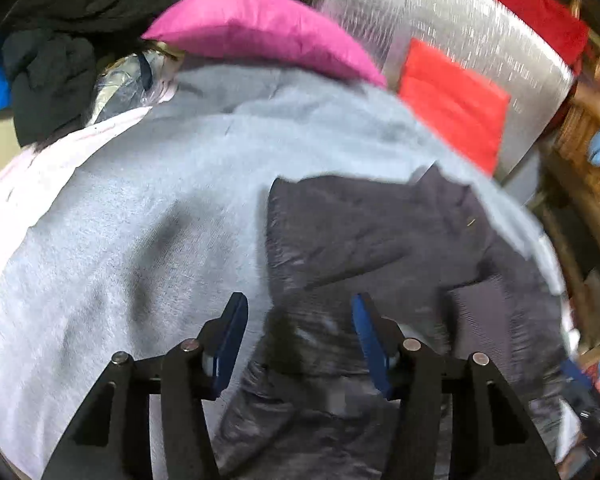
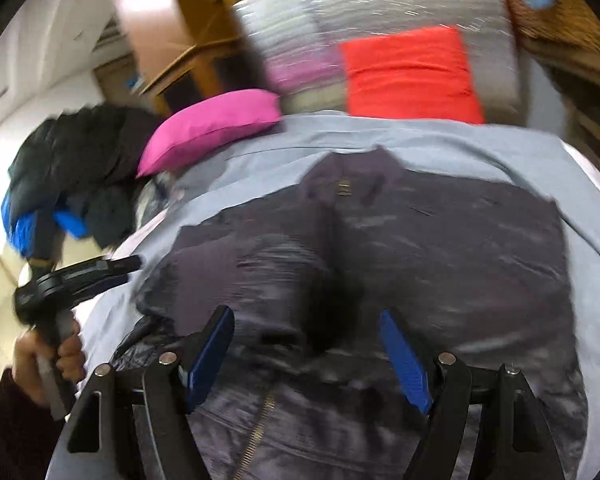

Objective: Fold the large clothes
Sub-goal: 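Open the left tool to release the folded sleeve on the jacket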

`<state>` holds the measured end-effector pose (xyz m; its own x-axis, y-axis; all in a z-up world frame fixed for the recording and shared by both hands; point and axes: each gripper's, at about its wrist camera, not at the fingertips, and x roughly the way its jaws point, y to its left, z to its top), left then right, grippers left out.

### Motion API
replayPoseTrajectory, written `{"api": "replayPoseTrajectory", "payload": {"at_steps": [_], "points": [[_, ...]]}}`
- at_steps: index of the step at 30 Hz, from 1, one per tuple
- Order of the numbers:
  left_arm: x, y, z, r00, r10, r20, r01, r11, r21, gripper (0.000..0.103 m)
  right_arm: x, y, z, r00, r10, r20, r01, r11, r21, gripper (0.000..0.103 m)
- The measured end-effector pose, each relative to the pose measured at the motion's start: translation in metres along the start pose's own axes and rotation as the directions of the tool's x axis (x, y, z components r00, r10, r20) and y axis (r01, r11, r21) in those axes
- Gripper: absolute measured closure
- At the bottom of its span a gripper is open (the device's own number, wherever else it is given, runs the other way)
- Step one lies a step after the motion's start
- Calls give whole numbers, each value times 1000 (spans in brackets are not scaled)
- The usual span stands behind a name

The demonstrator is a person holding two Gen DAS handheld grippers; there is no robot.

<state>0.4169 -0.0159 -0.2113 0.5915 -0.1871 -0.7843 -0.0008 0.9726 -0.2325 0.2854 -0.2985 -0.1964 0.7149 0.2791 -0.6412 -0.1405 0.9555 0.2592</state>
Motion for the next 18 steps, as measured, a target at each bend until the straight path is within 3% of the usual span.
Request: {"api": "replayPoseTrajectory", "payload": {"at_steps": [2, 4, 7, 10, 15, 16, 18], "points": [[26, 2, -5, 996, 21, -82, -20, 1000, 8, 47, 12, 14, -3, 999, -37, -30, 35, 996, -78, 18], [39, 0, -6, 992, 7, -129, -7, 1000, 0, 47, 27, 21, -9, 989, -125, -77, 112, 981, -157, 18], [43, 4, -6, 989, -11, -147, 8, 1000, -24, 47, 41, 22, -20, 965, -233, -121, 195, 946, -260, 18], [45, 4, -8, 989, -7, -151, 4, 1000, -23, 47, 49, 30, -22, 950, -282, -134, 222, 912, -345, 18], [47, 4, -6, 989, -9, -147, 7, 1000, -16, 47, 66, 55, 1, 923, -381, -46, 326, 843, -428, 18], [48, 3, -2, 989, -12, -146, 10, 1000, -15, 47, 67, 56, 8, 922, -386, -22, 342, 841, -419, 19], [46, 6, -2, 989, -16, -147, 14, 1000, -15, 47, 55, 43, 29, 932, -360, 27, 352, 888, -295, 20]]}}
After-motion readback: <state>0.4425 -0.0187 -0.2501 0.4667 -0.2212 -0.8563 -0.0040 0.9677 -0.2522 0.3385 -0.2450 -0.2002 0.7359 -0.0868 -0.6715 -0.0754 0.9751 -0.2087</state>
